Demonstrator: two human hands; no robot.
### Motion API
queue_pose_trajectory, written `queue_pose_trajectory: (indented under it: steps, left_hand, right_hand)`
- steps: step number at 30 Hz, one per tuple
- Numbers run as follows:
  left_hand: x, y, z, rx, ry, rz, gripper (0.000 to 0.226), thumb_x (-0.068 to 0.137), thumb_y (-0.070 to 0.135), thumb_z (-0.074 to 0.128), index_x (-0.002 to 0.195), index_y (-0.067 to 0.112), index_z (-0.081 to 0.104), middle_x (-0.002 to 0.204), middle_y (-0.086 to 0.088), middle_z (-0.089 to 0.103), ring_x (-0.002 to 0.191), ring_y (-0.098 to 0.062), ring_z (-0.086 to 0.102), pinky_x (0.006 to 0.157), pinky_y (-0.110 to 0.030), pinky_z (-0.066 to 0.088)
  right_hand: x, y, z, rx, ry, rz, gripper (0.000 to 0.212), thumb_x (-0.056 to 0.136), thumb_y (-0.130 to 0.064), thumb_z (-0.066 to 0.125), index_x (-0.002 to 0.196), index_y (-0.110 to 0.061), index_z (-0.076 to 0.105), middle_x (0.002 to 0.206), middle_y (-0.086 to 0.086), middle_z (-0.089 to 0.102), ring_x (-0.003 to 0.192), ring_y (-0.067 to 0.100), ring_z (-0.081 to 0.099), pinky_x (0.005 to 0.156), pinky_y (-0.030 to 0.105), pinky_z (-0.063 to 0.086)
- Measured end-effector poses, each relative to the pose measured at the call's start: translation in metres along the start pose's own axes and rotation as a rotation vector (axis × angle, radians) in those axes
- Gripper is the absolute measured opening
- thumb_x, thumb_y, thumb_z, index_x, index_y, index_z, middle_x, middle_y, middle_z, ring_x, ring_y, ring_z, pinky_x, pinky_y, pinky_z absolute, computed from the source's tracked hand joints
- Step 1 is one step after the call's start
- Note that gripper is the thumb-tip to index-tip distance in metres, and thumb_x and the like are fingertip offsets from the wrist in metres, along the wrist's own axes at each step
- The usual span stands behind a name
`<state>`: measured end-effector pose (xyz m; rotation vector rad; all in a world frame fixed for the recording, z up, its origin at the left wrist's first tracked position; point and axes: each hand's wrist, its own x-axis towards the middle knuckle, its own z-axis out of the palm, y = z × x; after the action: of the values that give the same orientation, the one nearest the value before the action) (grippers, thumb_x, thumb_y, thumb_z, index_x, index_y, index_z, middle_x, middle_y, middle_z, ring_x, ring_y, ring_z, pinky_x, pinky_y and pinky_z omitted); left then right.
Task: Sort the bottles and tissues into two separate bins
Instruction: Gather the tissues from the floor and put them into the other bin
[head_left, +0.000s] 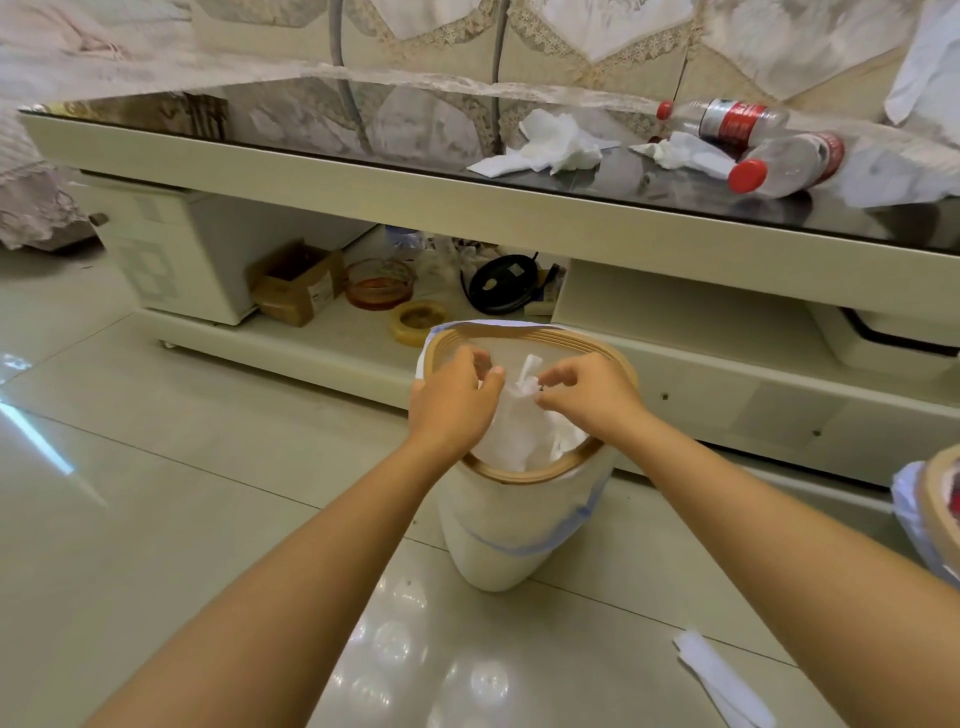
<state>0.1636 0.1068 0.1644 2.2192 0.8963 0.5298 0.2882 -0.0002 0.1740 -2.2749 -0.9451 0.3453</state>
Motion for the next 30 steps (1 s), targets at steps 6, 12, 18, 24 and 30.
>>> queue_pose_trajectory:
  steps: [6,12,18,24,30]
  left_hand:
    - [-0.010,0.015,0.007,-0.154,-0.037,0.033,0.034,0.096,0.037,0.048,0.125,0.022,0.052,0.118,0.004,0.058,0.102,-0.013,0.054,0.088,-0.034,0.048]
    - [-0.040,0.029,0.022,-0.176,0.032,0.236,0.017,0.096,0.032,0.049,0.105,0.025,0.062,0.096,0.016,0.061,0.095,-0.001,0.056,0.084,-0.026,0.046]
    - [-0.087,0.030,0.053,-0.025,0.049,0.511,0.024,0.099,0.029,0.044,0.097,0.018,0.066,0.088,0.010,0.063,0.087,-0.007,0.054,0.077,-0.036,0.045]
    - [-0.123,0.021,0.097,0.106,-0.162,0.633,0.023,0.098,0.030,0.044,0.101,0.018,0.063,0.097,0.007,0.061,0.101,-0.012,0.051,0.094,-0.026,0.031]
    - [-0.164,0.006,0.149,0.095,-0.489,0.455,0.023,0.098,0.037,0.045,0.109,0.025,0.062,0.103,0.016,0.060,0.103,-0.006,0.051,0.085,-0.029,0.044]
  right_hand:
    - [-0.028,0.016,-0.025,0.038,0.058,-0.097,0.013,0.080,-0.025,0.069,0.093,-0.027,0.072,0.094,-0.011,0.068,0.096,0.007,0.058,0.078,0.027,0.045]
    - [-0.084,0.058,-0.058,0.052,0.057,-0.181,0.006,0.081,-0.018,0.071,0.087,-0.017,0.074,0.088,-0.005,0.066,0.086,0.009,0.061,0.074,0.017,0.045]
    - [-0.150,0.140,-0.062,-0.034,-0.099,-0.066,0.006,0.081,-0.023,0.070,0.086,-0.020,0.072,0.089,-0.008,0.066,0.086,0.006,0.059,0.075,0.024,0.046]
    - [-0.196,0.216,-0.035,-0.158,-0.236,0.121,0.013,0.080,-0.024,0.069,0.092,-0.029,0.069,0.100,-0.009,0.060,0.090,0.010,0.058,0.081,0.034,0.050]
    - [-0.204,0.261,0.008,-0.446,-0.479,0.259,0.047,0.079,-0.019,0.066,0.123,-0.028,0.055,0.123,0.001,0.046,0.105,0.023,0.054,0.074,0.031,0.042]
